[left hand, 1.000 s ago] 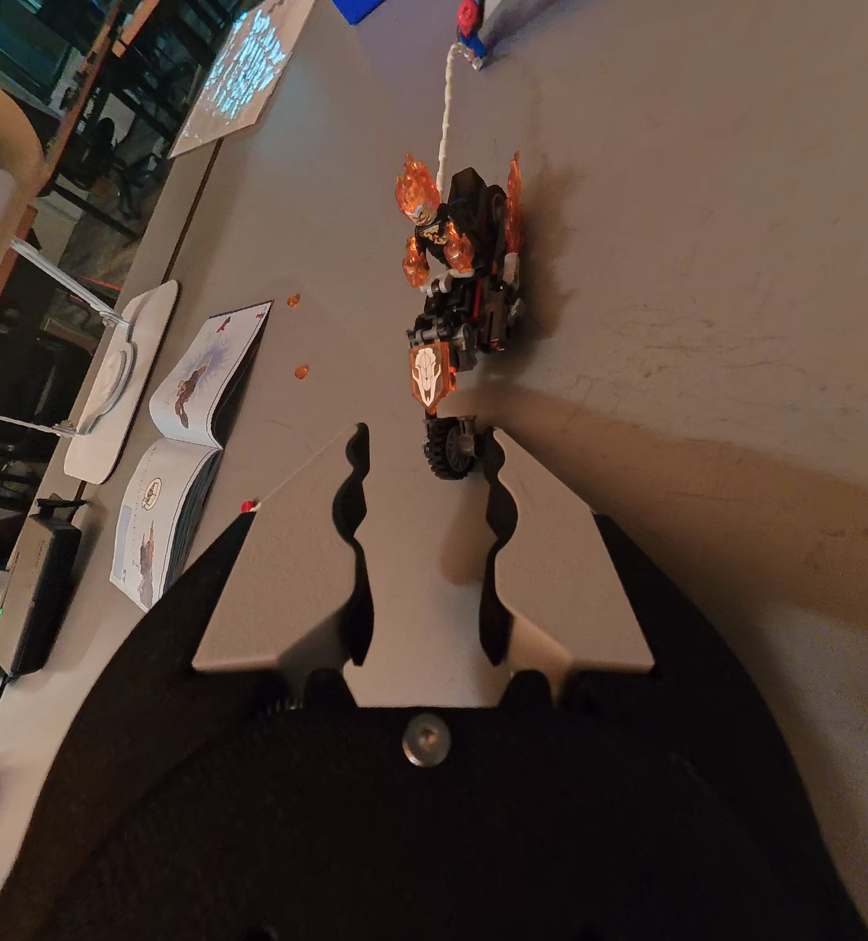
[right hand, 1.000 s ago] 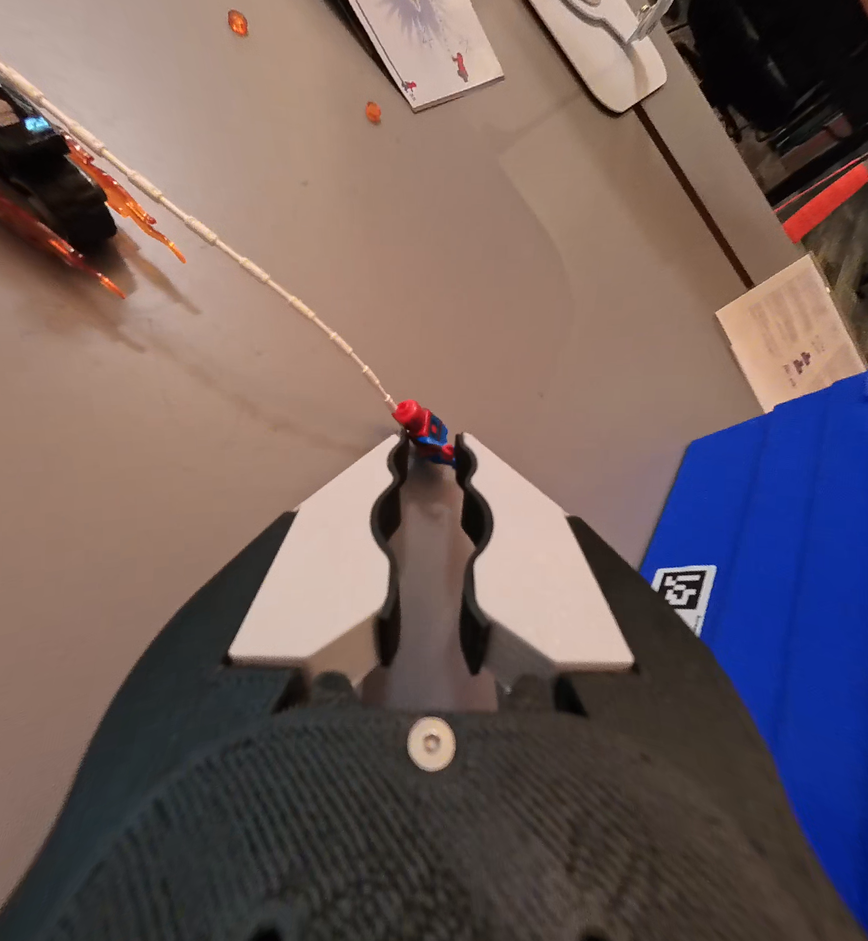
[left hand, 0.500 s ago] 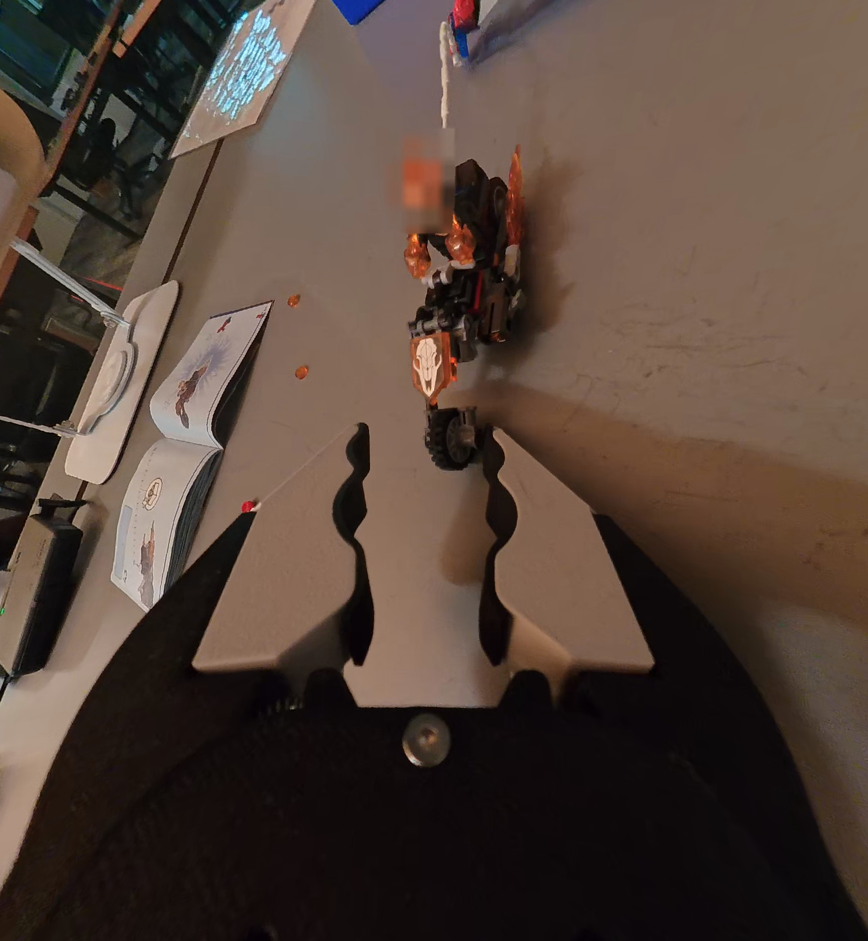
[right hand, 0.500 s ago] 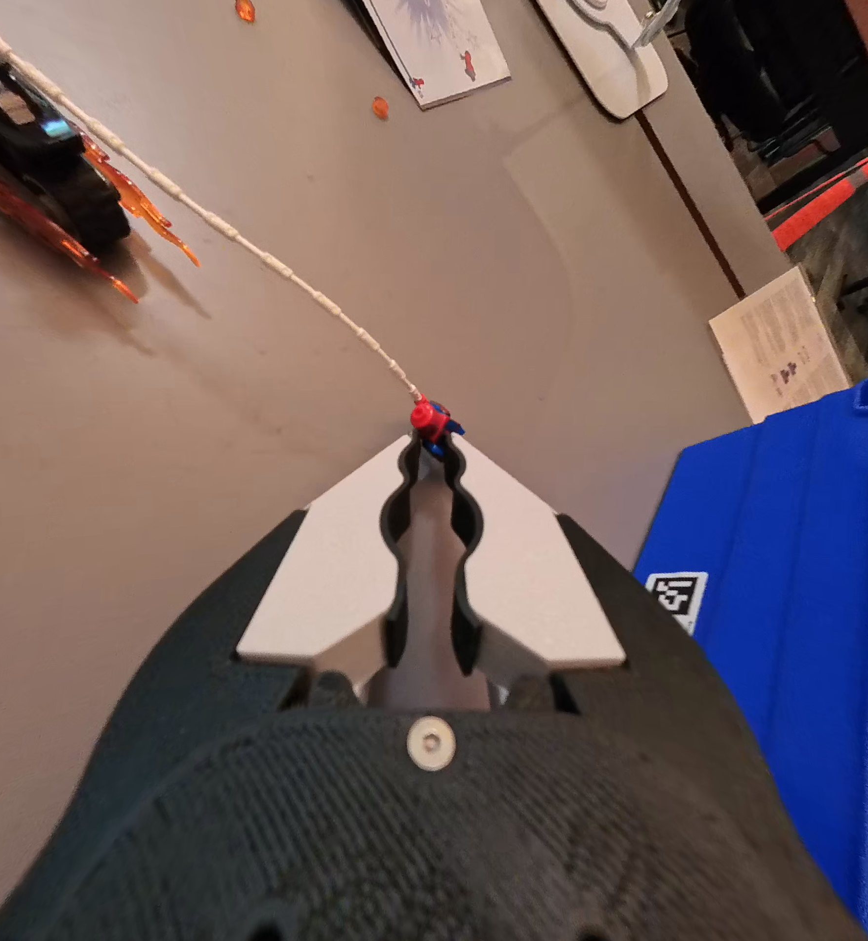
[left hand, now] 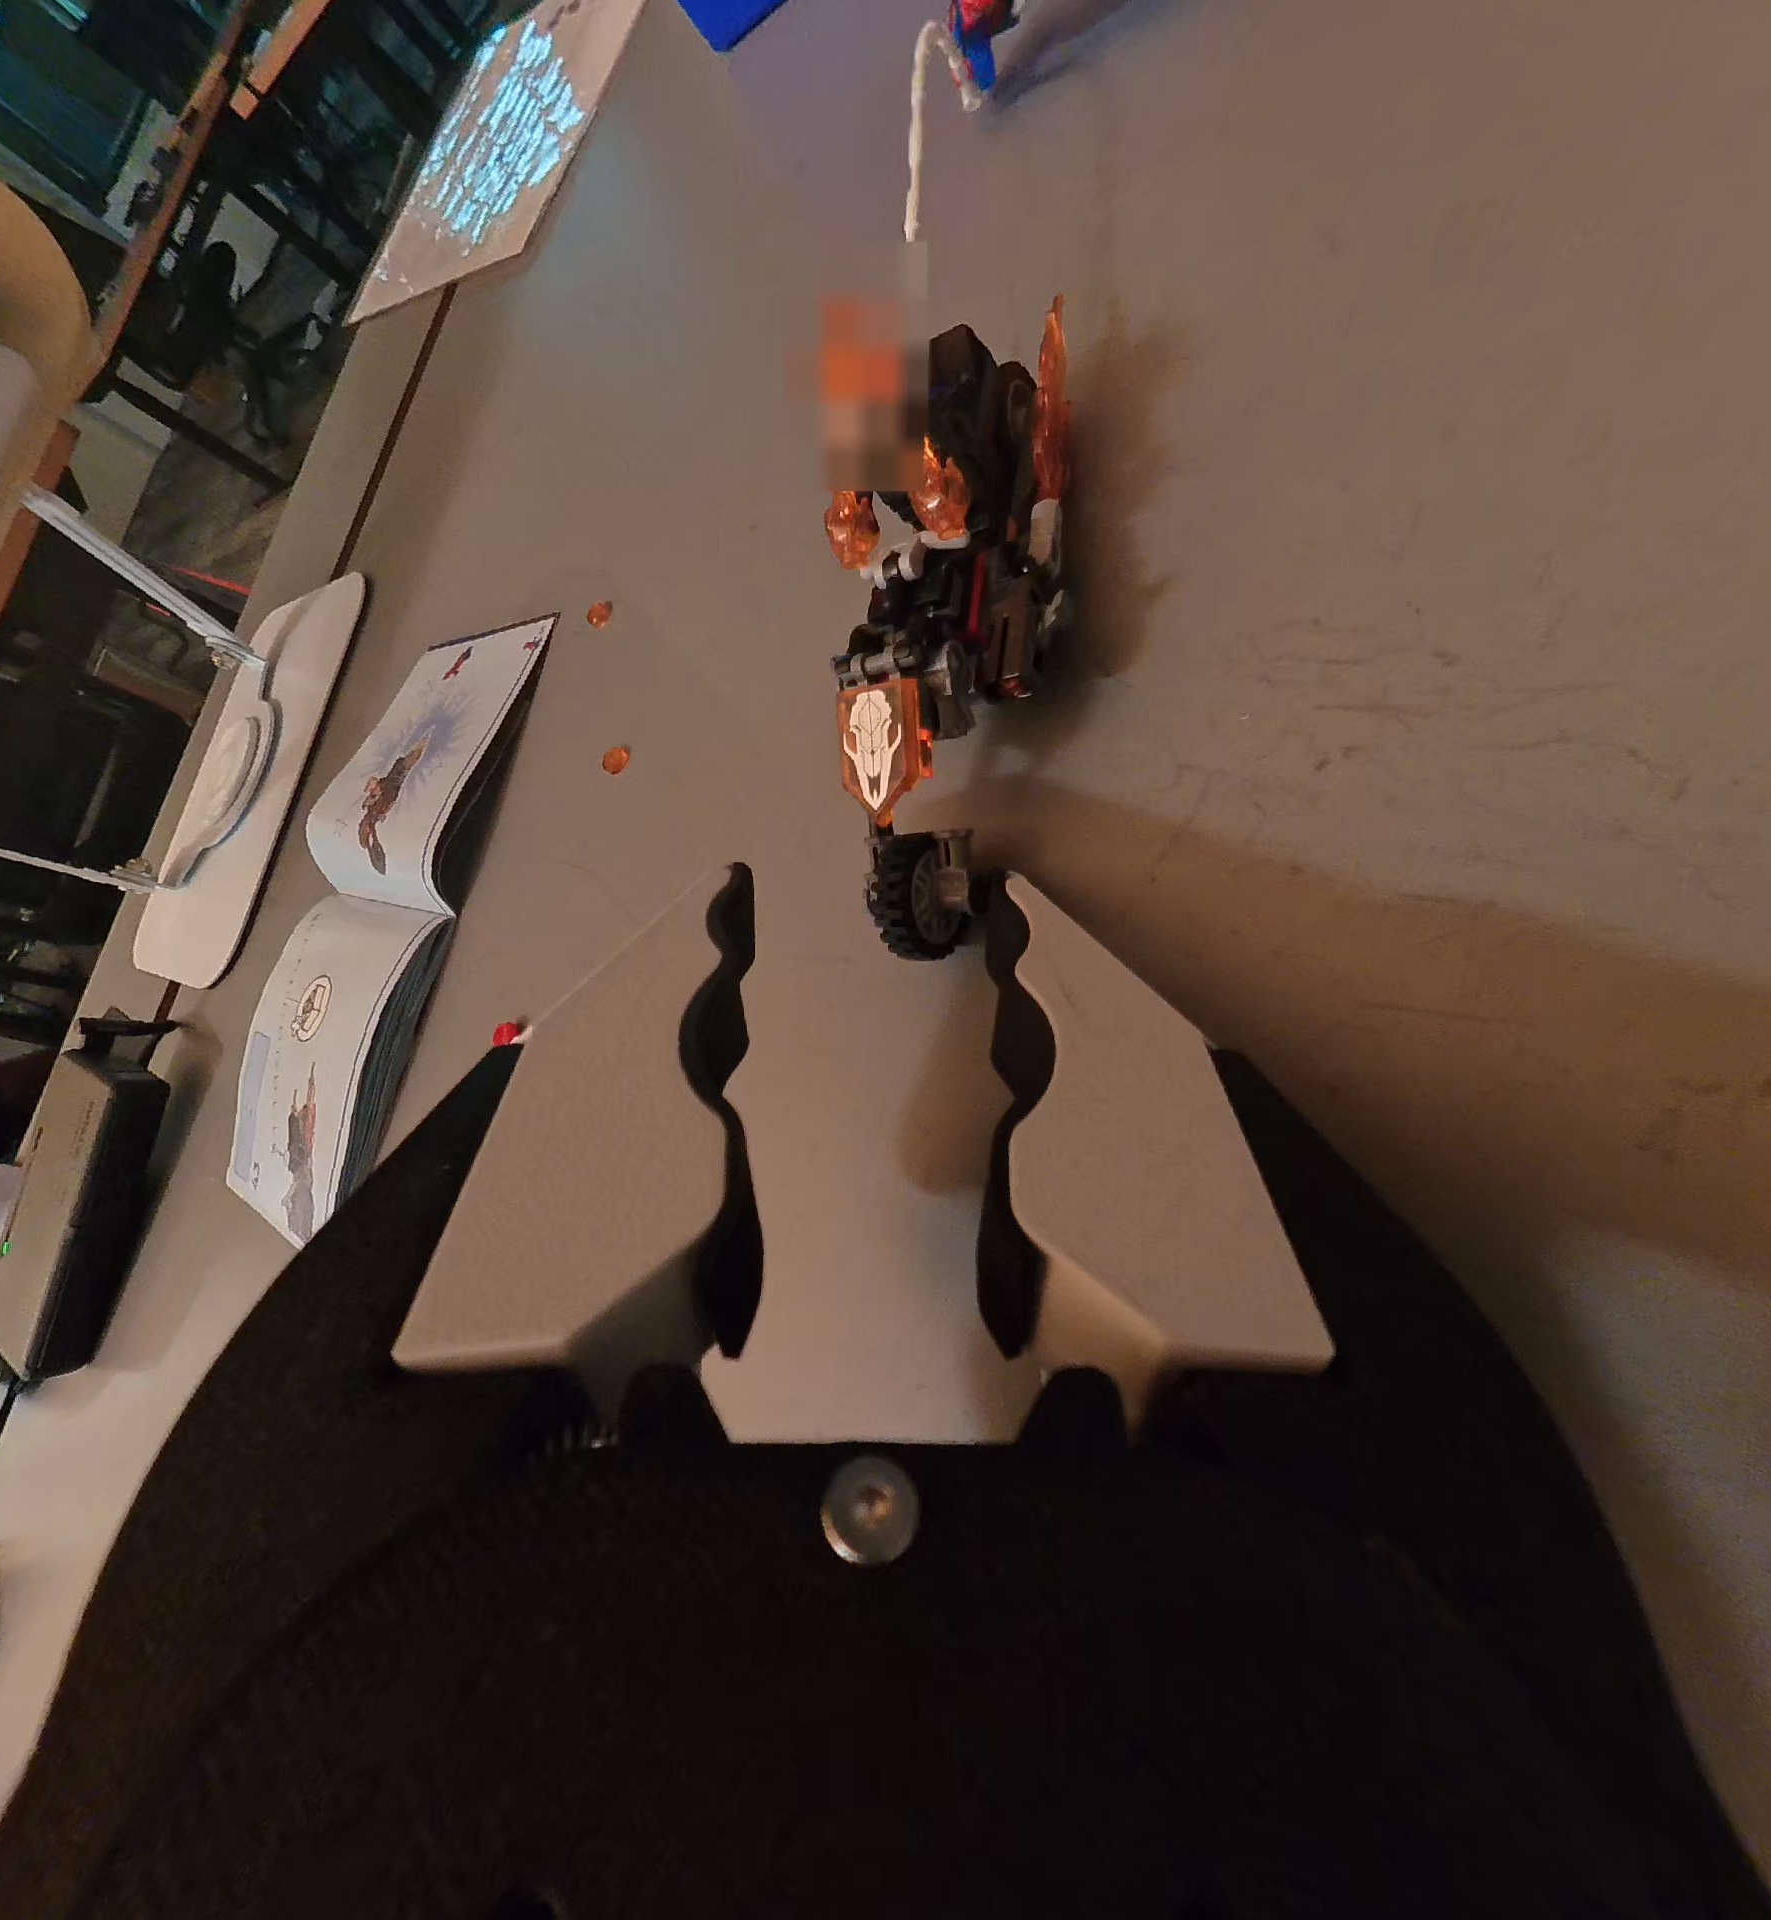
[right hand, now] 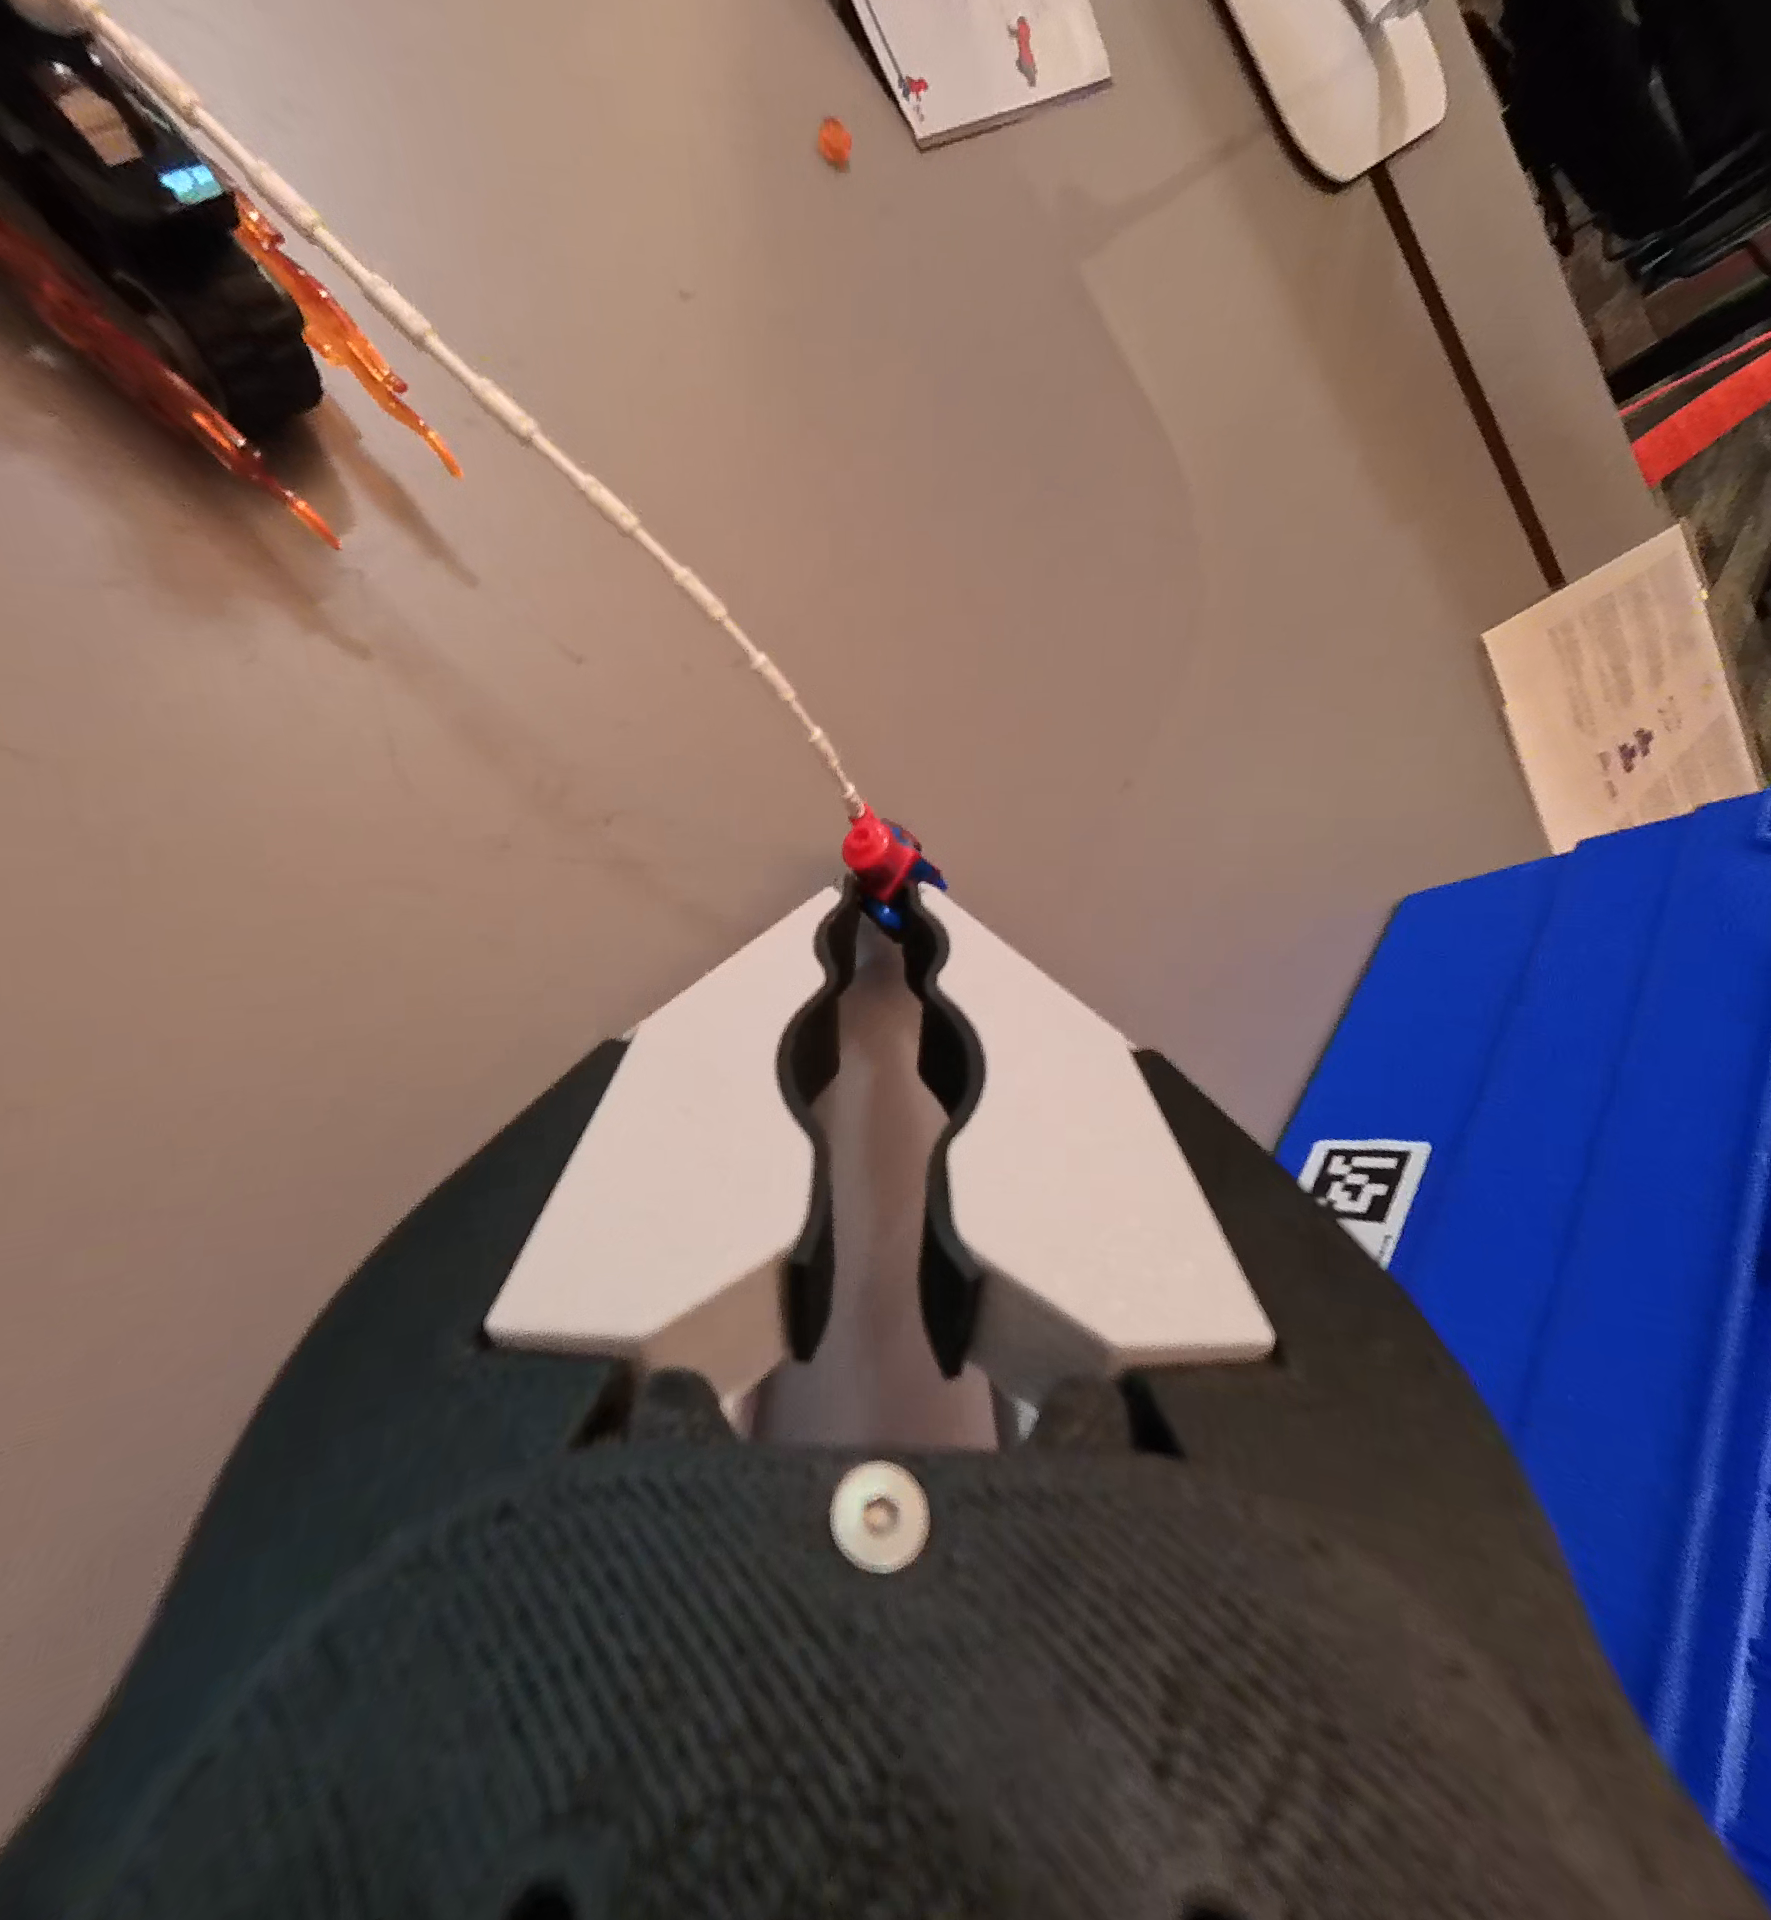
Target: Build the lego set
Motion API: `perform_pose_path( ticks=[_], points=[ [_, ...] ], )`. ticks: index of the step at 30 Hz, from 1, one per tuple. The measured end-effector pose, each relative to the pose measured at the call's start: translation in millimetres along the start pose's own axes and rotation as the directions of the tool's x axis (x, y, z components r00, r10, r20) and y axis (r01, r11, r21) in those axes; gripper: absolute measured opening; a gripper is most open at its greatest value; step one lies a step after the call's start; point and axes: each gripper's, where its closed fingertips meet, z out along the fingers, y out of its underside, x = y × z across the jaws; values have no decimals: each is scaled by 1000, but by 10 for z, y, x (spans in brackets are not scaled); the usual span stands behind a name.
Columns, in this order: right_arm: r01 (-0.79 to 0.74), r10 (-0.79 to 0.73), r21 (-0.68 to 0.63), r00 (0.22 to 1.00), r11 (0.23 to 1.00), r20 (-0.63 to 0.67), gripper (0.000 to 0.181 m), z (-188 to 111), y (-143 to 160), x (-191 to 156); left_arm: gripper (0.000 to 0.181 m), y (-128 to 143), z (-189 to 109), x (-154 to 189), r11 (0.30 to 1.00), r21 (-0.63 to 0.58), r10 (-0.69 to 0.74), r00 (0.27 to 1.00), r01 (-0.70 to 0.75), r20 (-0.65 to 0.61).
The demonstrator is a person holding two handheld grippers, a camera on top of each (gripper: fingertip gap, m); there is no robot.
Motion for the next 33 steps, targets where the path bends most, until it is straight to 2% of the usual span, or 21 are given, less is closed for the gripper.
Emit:
perform_pose_path(
  ticks=[9,16,19,22,24,26,28,30,31,33],
  points=[
    [21,-19,-50,999,999,33,5,-50,17,-60,44,1,0,0,1000,0,0,1000,0,0],
    [65,-66,-61,998,996,-9,6,-100,-3,-23,47,-35,-45,-101,999,37,-31,999,30,35],
    [61,-62,-41,998,997,-6,6,-96,-34,-31,43,-305,-195,-274,982,145,-128,991,121,39],
    [67,-67,-35,998,997,-2,6,-67,-49,-49,42,-743,-401,-441,945,272,-192,981,180,17],
    [76,-77,-40,997,996,-4,6,-46,-48,-61,30,-1077,-469,-578,911,369,-215,976,186,37],
    [82,-83,-42,997,996,-6,6,-35,-59,-68,19,-1367,-365,-609,902,403,-186,982,157,35],
    [84,-85,-35,996,996,-10,6,-37,-75,-67,15,-1533,-57,-496,929,335,-152,988,155,-38],
    [79,-79,-20,997,997,-11,6,-48,-92,-59,21,-1530,350,-226,958,167,-192,954,233,-229],
    [75,-75,-14,997,997,-12,6,-52,-95,-53,26,-1505,524,-110,952,59,-267,906,302,-327],
    [68,-68,-4,998,998,-14,6,-57,-88,-37,32,-1600,708,89,883,-102,-438,726,458,-531]
  ],
)
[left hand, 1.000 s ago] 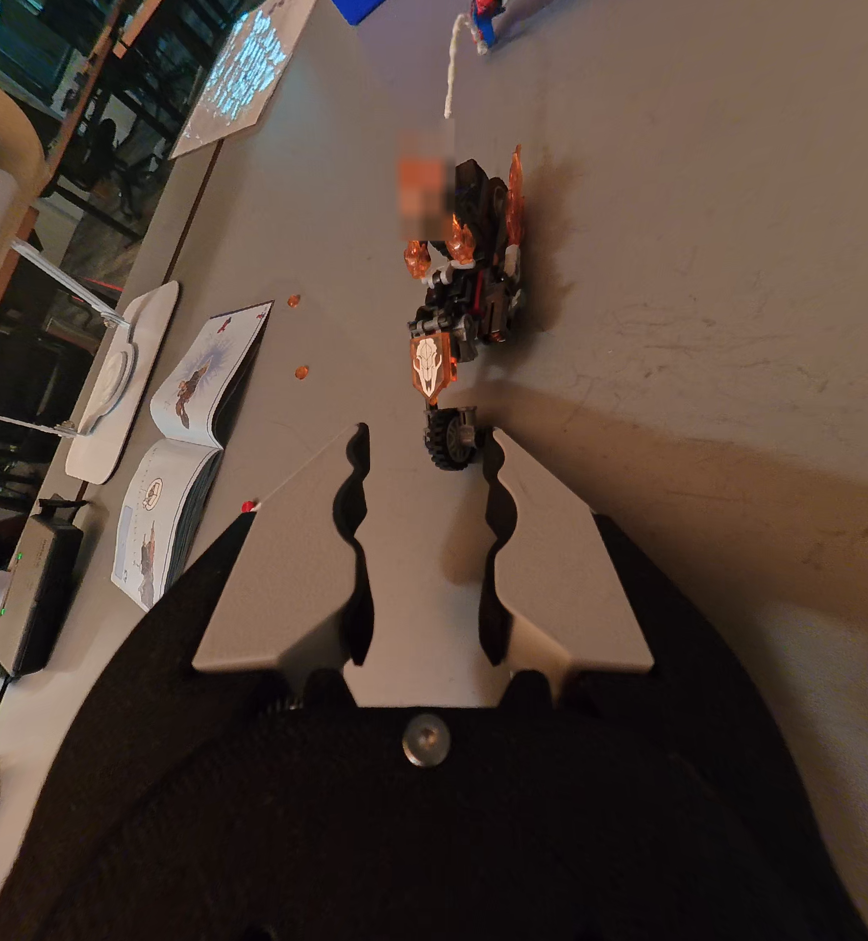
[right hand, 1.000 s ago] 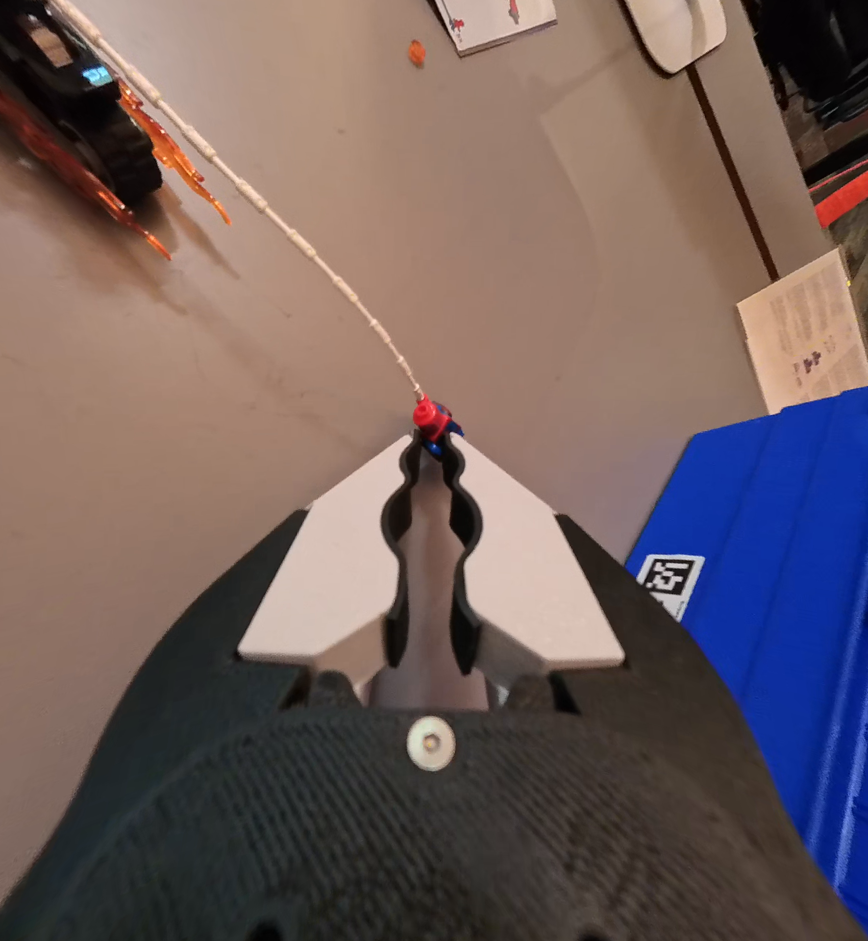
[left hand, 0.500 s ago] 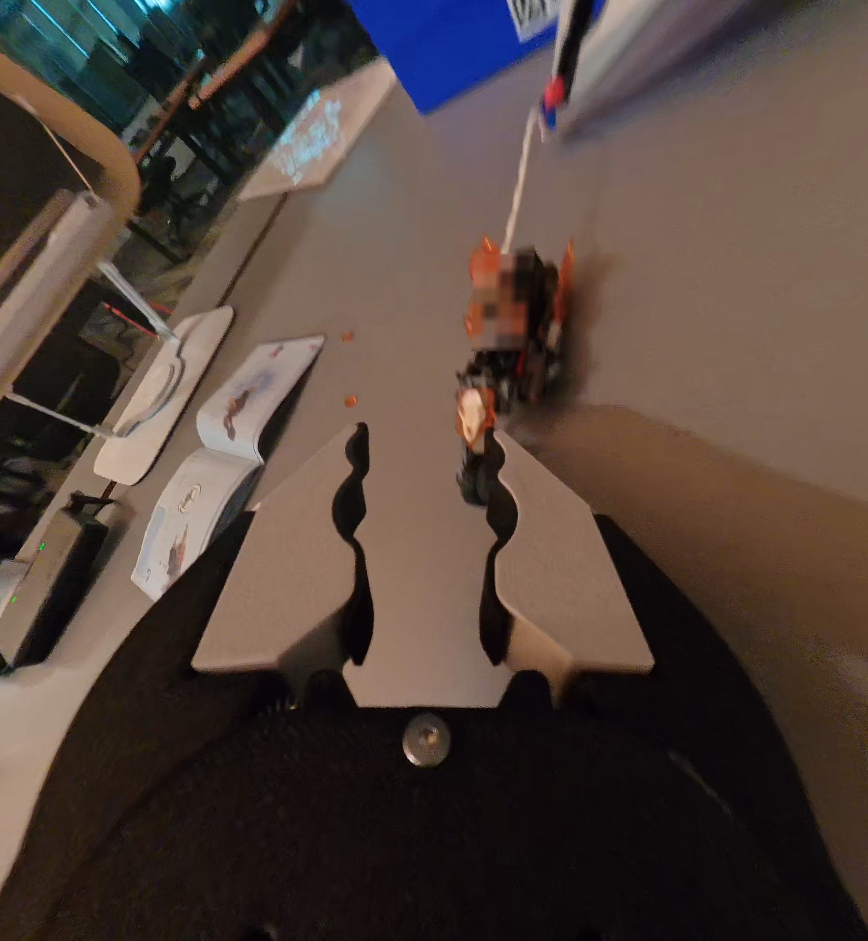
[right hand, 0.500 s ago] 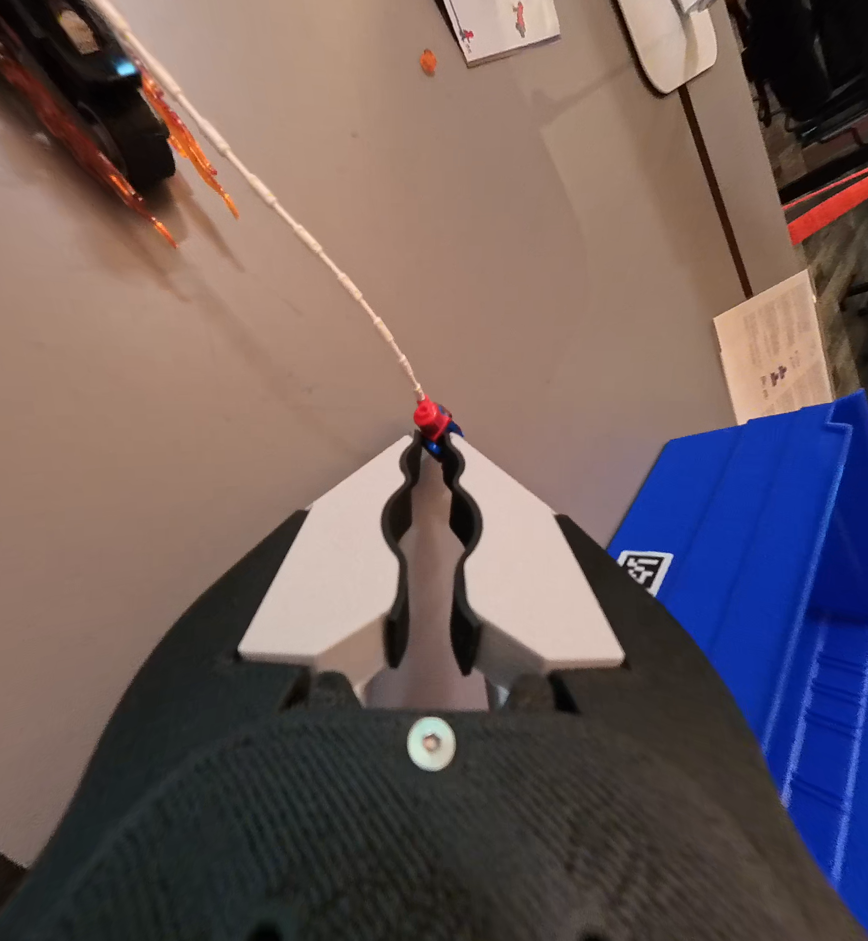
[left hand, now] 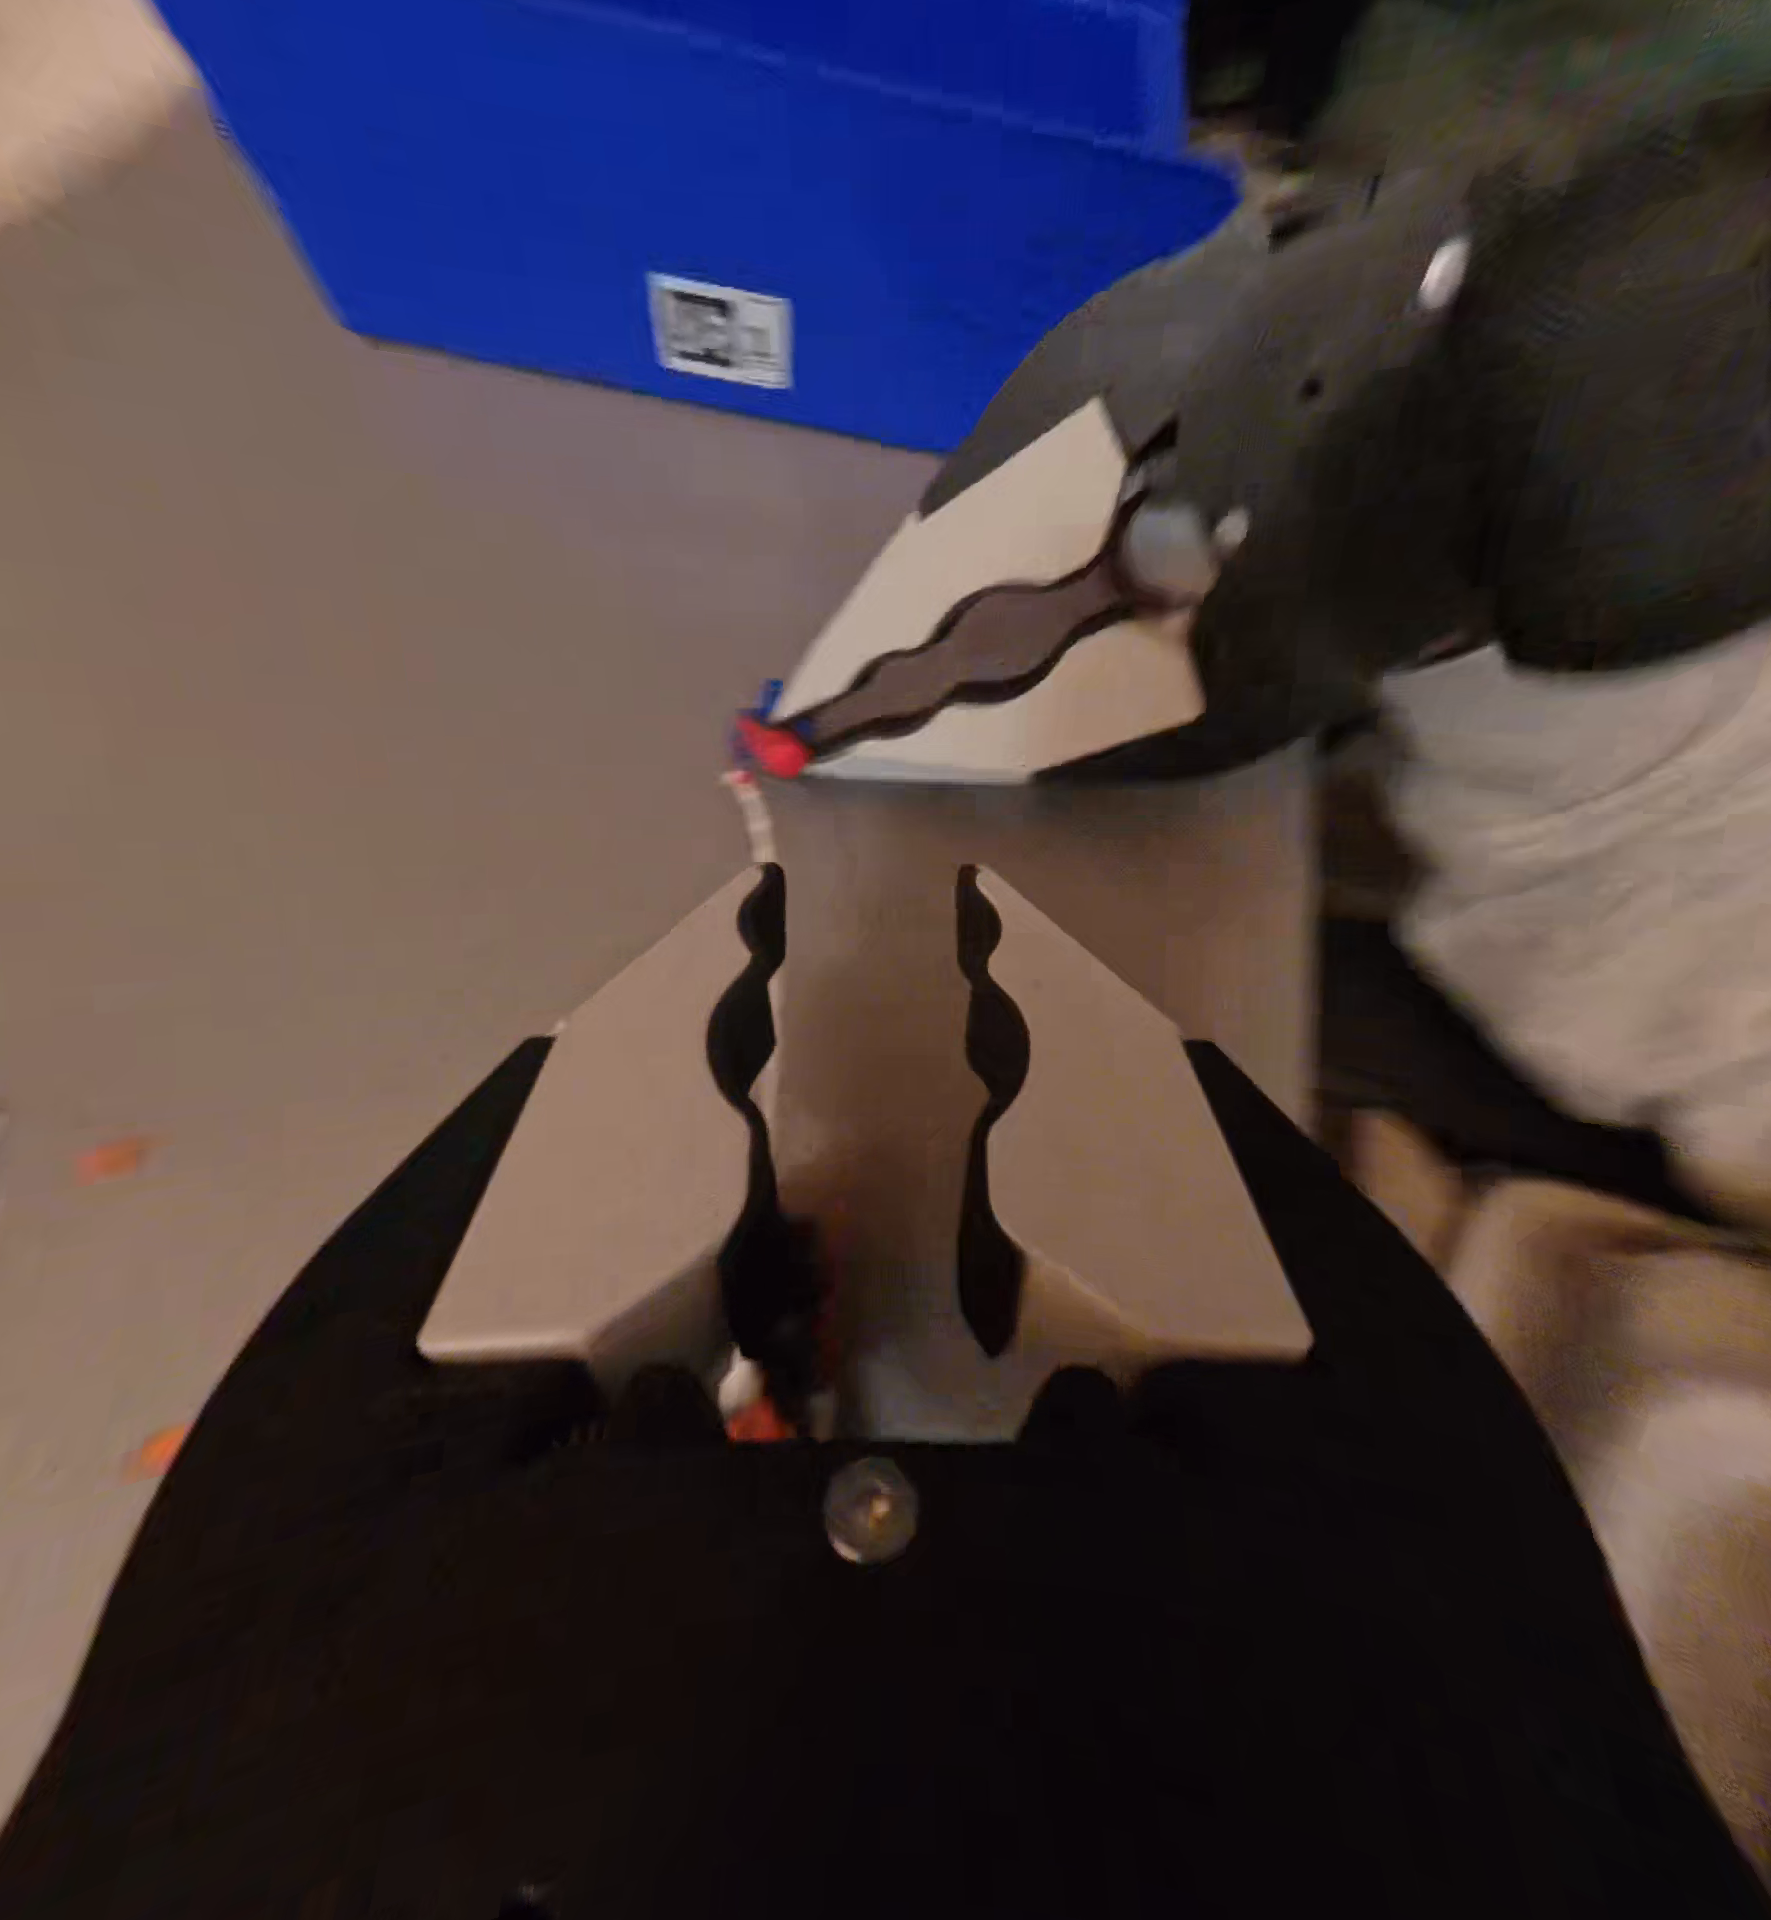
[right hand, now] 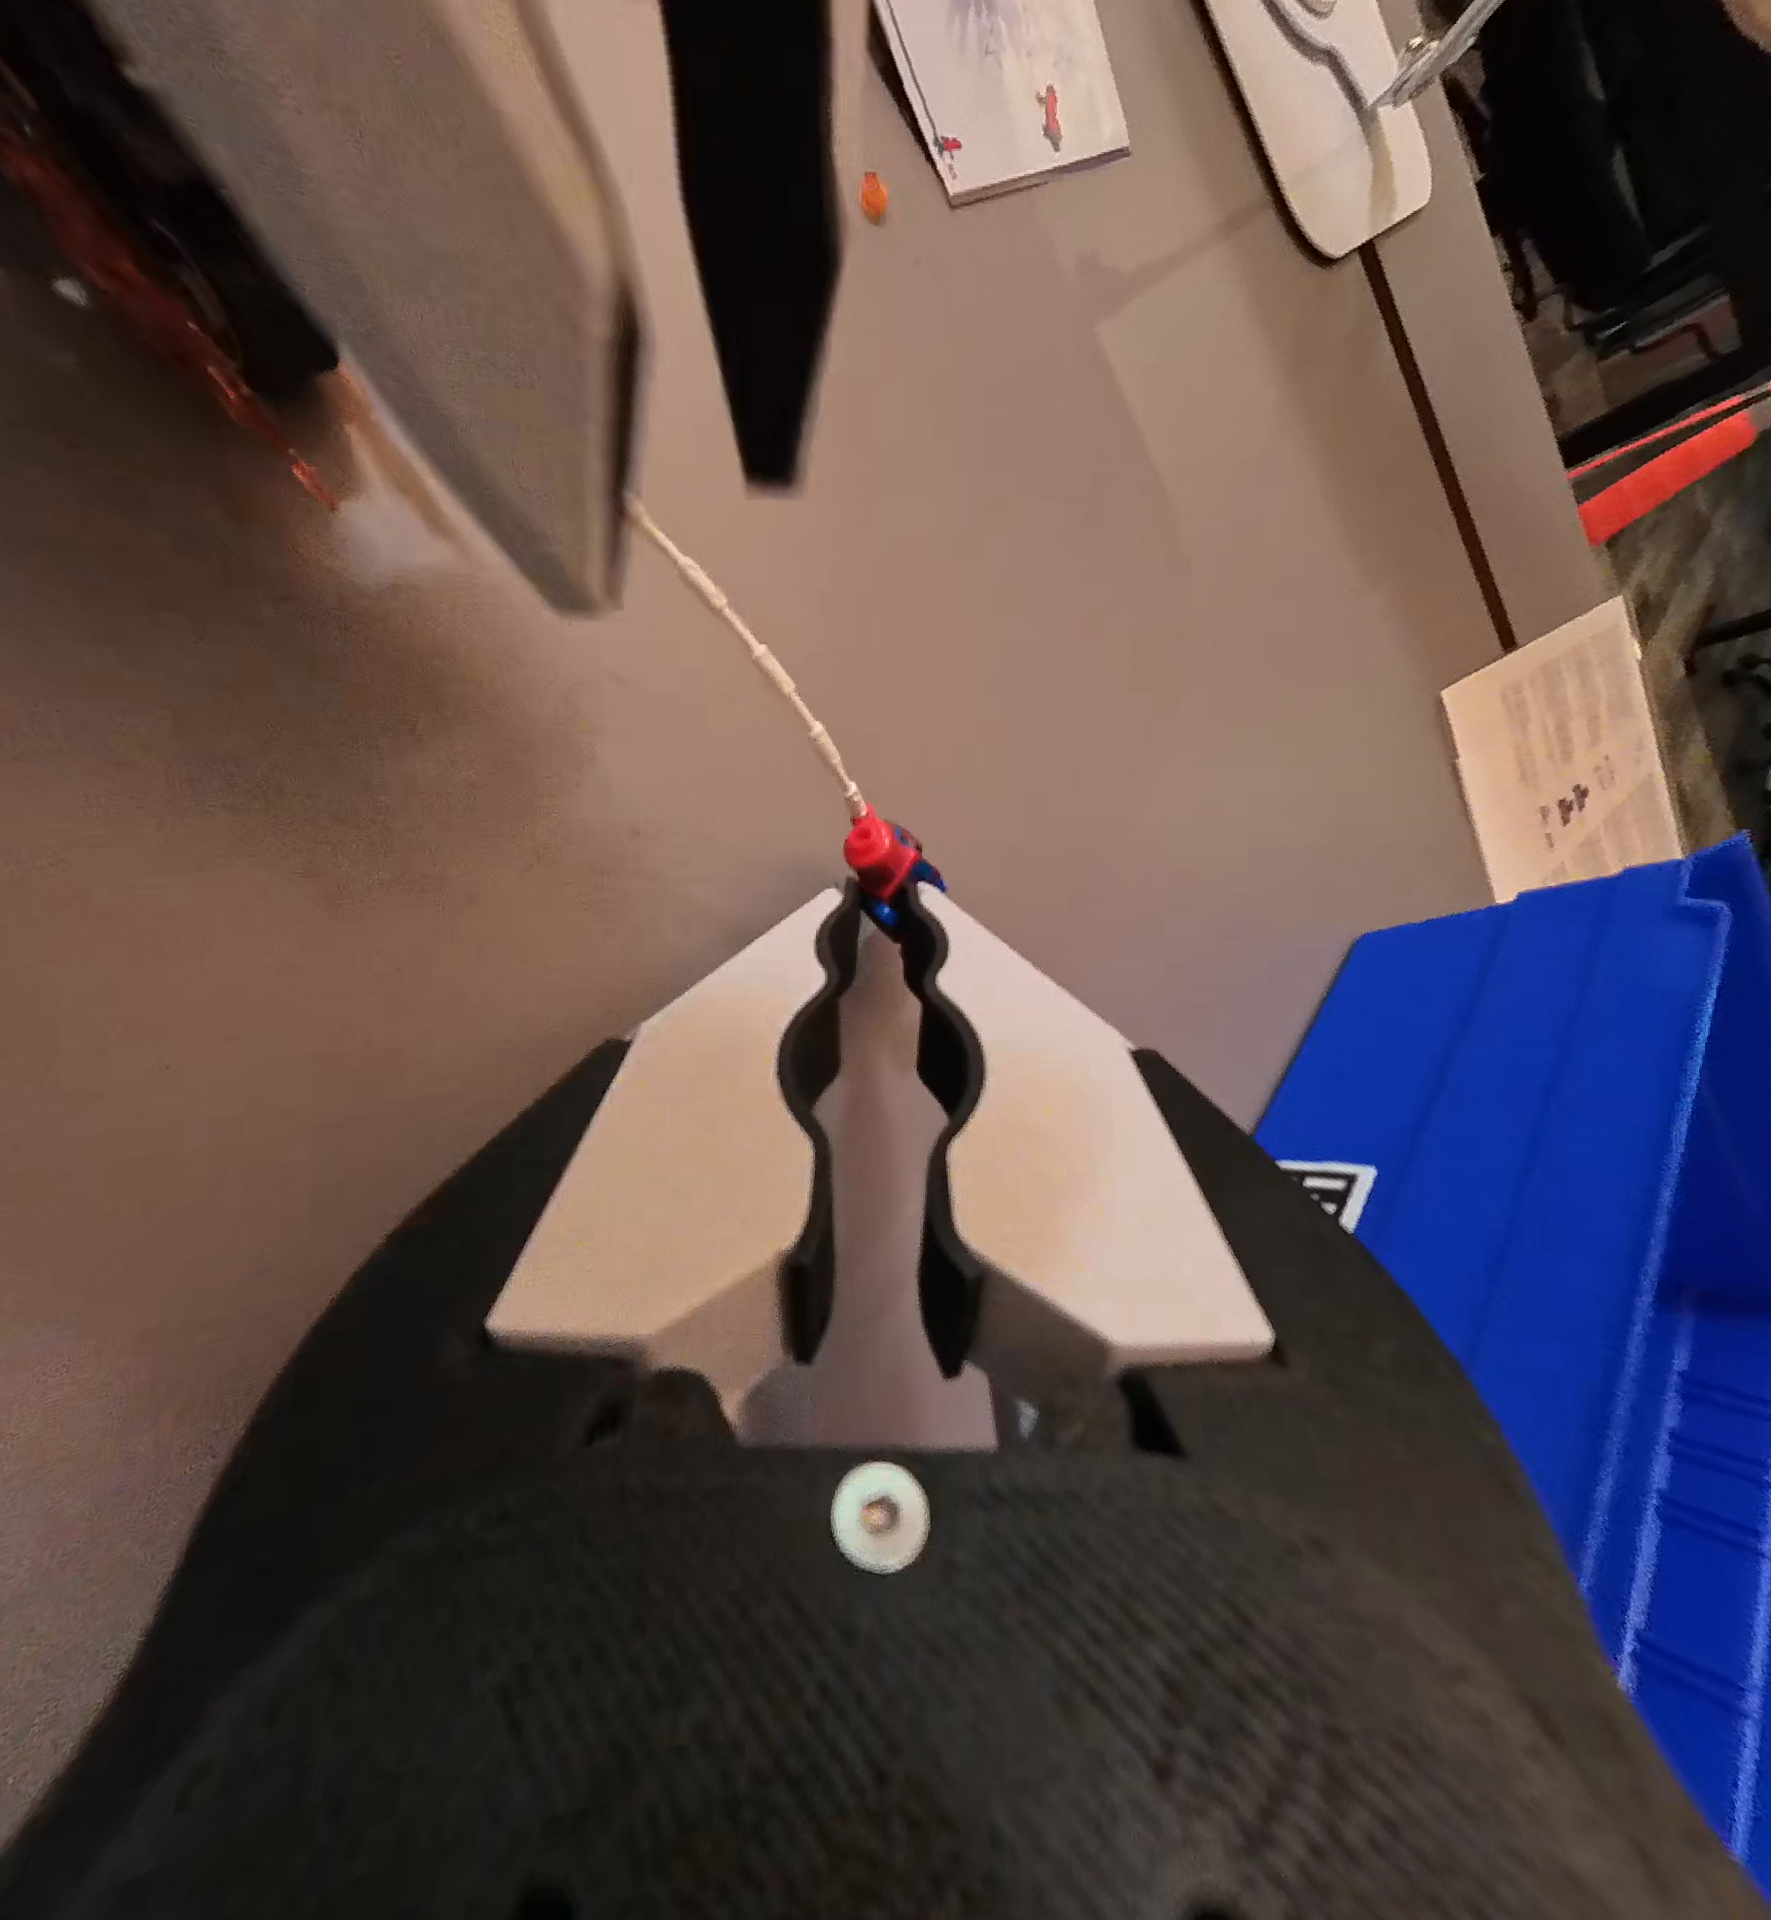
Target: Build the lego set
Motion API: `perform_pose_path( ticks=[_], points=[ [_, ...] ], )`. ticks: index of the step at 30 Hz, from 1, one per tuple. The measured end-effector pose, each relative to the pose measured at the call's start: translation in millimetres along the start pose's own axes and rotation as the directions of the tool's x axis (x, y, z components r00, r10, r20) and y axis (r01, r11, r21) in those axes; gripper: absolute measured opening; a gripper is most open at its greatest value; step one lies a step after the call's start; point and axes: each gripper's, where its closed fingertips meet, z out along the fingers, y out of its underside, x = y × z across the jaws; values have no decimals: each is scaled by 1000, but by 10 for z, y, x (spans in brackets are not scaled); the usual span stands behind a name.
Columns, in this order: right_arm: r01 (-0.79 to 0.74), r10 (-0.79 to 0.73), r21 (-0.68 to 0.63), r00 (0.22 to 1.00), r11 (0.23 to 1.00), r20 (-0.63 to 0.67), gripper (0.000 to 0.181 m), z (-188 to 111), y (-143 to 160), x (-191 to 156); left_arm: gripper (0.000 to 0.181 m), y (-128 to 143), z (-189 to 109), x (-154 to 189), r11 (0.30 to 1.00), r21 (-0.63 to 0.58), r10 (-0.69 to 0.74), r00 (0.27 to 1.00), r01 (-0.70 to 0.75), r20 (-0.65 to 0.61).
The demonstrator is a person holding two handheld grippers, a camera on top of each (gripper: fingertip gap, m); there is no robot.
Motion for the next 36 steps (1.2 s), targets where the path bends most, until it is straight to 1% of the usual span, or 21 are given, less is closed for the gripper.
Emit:
perform_pose_path(
  ticks=[1,2,4,5,8,9,11,16,20,24,31,36],
  points=[
    [-3,3,3,1000,1000,-1,6,-1,7,7,25,-49,63,43,998,-1,-68,993,68,-94],
    [-6,6,7,1000,1000,0,6,1,14,13,18,-78,108,2,996,-3,-86,990,86,-112],
    [-14,14,16,1000,1000,4,6,10,23,17,21,-40,202,-218,998,-40,-49,999,49,-8],
    [-18,18,21,1000,1000,8,6,17,22,12,25,-7,247,-264,997,-69,-42,999,42,6],
    [-24,24,21,1000,999,20,6,43,34,-4,29,43,358,-228,987,-142,-79,995,70,-56],
    [-24,23,16,1000,1000,19,5,48,43,-5,34,54,380,-248,984,-162,-81,995,72,-50],
    [-19,19,11,1000,1000,15,5,44,49,-3,25,102,401,-280,977,-212,-41,999,32,-36],
    [-19,18,36,1000,999,14,5,3,-17,-1,24,105,409,-261,969,-246,-37,998,24,-50],
    [-10,10,37,1000,999,10,5,-7,-43,-4,18,159,421,-280,956,-295,-27,999,14,-41],
    [-7,7,40,1000,999,10,5,-22,-58,-5,6,155,420,-285,956,-293,-13,999,1,-39],
    [-19,19,6,998,1000,53,5,-74,-61,-61,3,175,401,-269,954,-291,60,998,-68,-37],
    [-36,40,-39,994,999,106,5,-124,-49,-136,2,202,393,-201,940,-294,163,985,-171,-52]
  ],
)
